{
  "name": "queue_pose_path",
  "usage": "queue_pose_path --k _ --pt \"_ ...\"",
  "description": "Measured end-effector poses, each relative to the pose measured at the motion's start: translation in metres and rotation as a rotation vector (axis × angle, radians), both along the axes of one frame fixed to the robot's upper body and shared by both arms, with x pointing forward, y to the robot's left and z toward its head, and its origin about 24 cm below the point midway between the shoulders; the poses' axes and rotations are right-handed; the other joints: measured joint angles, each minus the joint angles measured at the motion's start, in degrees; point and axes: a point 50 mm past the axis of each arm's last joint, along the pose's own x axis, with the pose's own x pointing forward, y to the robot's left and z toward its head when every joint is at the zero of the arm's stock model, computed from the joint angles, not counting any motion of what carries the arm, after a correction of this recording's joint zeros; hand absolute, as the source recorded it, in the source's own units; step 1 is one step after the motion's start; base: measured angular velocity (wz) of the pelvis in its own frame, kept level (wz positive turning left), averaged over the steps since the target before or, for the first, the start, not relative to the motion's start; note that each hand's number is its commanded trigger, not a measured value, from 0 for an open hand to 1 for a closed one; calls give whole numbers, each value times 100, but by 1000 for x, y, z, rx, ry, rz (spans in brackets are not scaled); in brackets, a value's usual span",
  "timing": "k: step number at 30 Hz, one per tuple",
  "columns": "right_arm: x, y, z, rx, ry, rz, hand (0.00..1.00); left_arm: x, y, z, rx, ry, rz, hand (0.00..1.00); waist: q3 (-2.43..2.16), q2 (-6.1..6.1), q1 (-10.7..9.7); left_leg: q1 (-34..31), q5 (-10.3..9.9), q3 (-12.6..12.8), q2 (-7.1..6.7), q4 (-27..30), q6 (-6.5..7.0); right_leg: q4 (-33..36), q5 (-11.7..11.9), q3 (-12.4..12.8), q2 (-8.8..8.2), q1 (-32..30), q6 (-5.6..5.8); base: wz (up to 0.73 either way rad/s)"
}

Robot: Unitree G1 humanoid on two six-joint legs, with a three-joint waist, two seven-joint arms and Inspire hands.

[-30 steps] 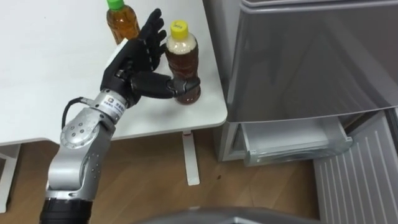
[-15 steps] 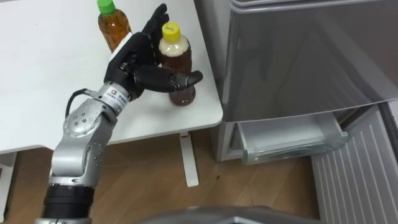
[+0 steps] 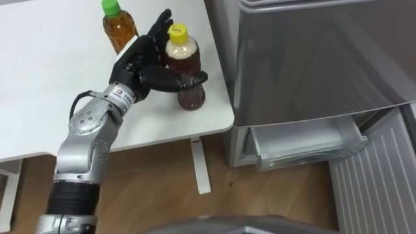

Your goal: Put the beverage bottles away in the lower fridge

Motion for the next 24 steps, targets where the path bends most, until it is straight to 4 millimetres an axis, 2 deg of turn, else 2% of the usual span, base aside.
queue_pose_path --k 10,15,20,23,24 --pt "0 -1 0 -2 -4 -13 0 0 1 0 -44 4 13 0 25 -61 -35 14 0 15 0 1 0 0 1 5 0 -17 -2 0" --pt "1 -1 0 -3 -10 -13 0 0 4 -6 -65 35 30 0 24 -69 -147 1 0 21 0 3 0 -1 0 -6 -1 2 0 0" --pt "0 -1 0 -4 -6 -13 0 0 6 -8 -60 45 36 0 23 -68 -154 -7 0 42 0 -3 0 6 -2 19 -1 -27 0 0" --pt "-1 -1 0 -4 -6 -13 0 1 6 -8 -60 45 35 100 22 -67 -158 -5 0 82 2 -3 0 10 -2 24 -1 -23 0 0" --pt "0 -1 0 -4 -5 -11 0 1 6 -8 -60 44 35 100 22 -67 -161 -4 0 124 6 -2 0 10 -2 28 -1 -16 0 0"
